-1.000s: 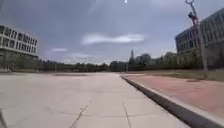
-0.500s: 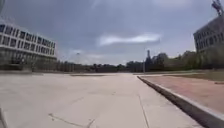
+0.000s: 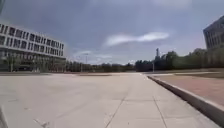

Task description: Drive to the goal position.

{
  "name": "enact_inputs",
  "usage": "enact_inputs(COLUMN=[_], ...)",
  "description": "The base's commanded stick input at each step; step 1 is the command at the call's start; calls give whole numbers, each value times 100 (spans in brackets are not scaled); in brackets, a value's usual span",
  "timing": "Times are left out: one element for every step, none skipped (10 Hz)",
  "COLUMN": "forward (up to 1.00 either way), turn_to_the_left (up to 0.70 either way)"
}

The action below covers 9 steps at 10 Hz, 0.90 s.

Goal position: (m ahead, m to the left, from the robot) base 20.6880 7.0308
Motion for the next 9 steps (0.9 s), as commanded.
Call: enact_inputs(forward=[100, 100, 100, 100, 100, 100, 100, 100, 100], turn_to_the_left=[40, 40, 40, 40, 40, 40, 40, 40, 40])
